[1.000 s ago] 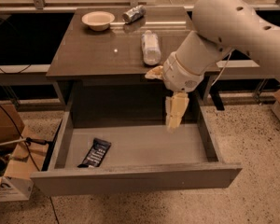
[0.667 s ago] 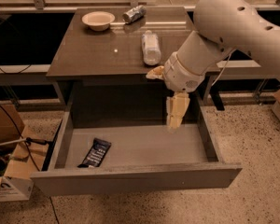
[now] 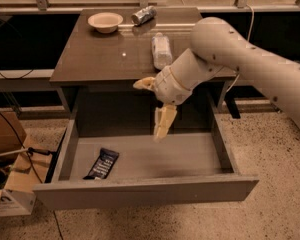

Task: Pick rxbar blueberry from top drawer and place on counter

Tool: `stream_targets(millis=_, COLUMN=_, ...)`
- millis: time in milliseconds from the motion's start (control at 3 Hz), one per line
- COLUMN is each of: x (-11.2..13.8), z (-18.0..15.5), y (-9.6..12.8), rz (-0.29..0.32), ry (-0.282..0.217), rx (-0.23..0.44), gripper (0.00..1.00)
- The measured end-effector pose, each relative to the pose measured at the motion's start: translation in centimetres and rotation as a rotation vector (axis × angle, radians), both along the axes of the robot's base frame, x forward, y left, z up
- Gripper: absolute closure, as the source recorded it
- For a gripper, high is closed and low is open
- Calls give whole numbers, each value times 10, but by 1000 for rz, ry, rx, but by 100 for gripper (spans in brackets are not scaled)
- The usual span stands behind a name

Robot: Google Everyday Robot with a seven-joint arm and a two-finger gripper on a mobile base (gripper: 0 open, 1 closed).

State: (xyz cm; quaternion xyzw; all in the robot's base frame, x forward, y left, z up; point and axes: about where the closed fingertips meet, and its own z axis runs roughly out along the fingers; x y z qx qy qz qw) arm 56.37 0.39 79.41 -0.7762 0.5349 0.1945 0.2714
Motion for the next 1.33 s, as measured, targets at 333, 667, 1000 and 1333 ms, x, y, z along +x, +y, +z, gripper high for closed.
stream_targets(millis=333, x=13, z=-24, y=37, rz=66, ry=27, rx=82, gripper=0)
stream_targets(millis=667, x=22, z=-64, y=86, rz=148, ry=99, rx=152, gripper=0)
stream_targets(millis=1000, x=25, z=-90, y=109, rz=172, ry=141, rx=165, gripper=0)
stream_targets(millis=1333, x=18, z=-138, y=136, rz=166, ry=207, rx=124, gripper=0)
